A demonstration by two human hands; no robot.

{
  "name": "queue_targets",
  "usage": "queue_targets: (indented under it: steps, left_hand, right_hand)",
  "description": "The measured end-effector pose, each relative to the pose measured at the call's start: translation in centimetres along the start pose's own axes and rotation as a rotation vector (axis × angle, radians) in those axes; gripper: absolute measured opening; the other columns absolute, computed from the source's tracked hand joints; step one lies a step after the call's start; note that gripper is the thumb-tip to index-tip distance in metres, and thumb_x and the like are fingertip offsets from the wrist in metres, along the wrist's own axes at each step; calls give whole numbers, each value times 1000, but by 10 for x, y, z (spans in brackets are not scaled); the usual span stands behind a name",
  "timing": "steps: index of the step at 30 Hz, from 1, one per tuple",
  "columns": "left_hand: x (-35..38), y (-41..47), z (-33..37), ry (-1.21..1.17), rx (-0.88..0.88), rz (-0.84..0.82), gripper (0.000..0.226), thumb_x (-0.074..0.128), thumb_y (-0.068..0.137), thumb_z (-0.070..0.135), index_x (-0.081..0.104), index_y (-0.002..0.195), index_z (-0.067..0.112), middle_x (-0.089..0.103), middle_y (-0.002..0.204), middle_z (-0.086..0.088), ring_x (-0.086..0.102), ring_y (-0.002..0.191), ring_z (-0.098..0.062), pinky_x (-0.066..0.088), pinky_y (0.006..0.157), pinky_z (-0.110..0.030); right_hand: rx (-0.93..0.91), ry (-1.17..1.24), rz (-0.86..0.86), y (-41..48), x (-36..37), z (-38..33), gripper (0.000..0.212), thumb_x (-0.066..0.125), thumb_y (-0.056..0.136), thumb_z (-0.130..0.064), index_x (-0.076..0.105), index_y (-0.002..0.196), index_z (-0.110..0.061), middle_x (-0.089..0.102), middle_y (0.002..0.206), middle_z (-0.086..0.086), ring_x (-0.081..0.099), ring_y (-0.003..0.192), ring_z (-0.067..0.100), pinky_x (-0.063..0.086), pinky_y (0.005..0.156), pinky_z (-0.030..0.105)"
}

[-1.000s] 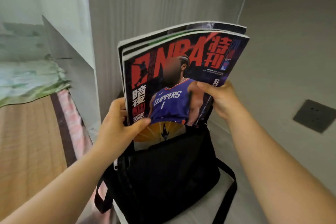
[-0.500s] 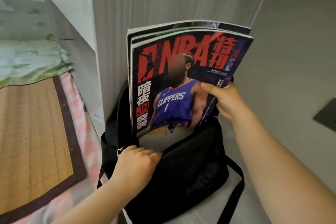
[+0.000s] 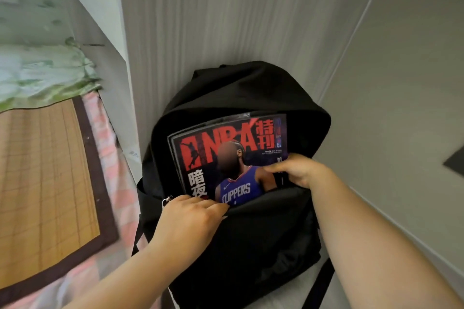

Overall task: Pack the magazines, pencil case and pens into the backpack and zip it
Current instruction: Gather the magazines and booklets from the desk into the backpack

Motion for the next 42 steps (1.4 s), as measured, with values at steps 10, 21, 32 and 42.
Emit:
queue_targets:
  steps: [10, 21, 32, 42]
  left_hand:
    - [3, 4, -18, 43, -149, -8, 28, 89, 41, 28, 72, 63, 23, 68, 49, 7, 64, 42, -11, 48, 40, -18]
    - [38, 17, 78, -302, 166, -182, 7, 74, 68, 20, 73, 74, 24, 74, 76, 8, 70, 81, -14, 54, 73, -30]
    - [151, -31, 257, -530, 321, -847, 20, 49, 87, 28, 64, 101, 28, 67, 112, 9, 59, 104, -11, 44, 84, -20]
    - [197, -78, 407, -413, 339, -933, 74, 44, 84, 54, 6, 142, 28, 5, 155, 1, 6, 142, -21, 20, 112, -39]
  right_hand:
    - [-123, -407, 340, -3, -10, -20, 50, 58, 81, -3, 43, 129, -2, 54, 128, 20, 50, 116, 34, 41, 97, 35]
    - [-17, -149, 438, -175, -74, 51, 29, 57, 82, 4, 56, 111, 3, 60, 96, 12, 58, 69, 7, 43, 62, 5]
    - [655, 253, 1104, -433, -103, 273, 27, 58, 82, 3, 59, 109, 6, 60, 90, 16, 55, 75, 25, 39, 57, 24]
    - [755, 584, 1275, -495, -110, 390, 45, 57, 80, 4, 44, 123, 4, 53, 87, 13, 47, 86, 22, 36, 74, 27]
Point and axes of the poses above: each hand's wrist, its own y-axis towards the middle knuckle, its own x-axis out of the palm, z = x × y, the point moved 6 cm from there along y, towards the middle knuckle
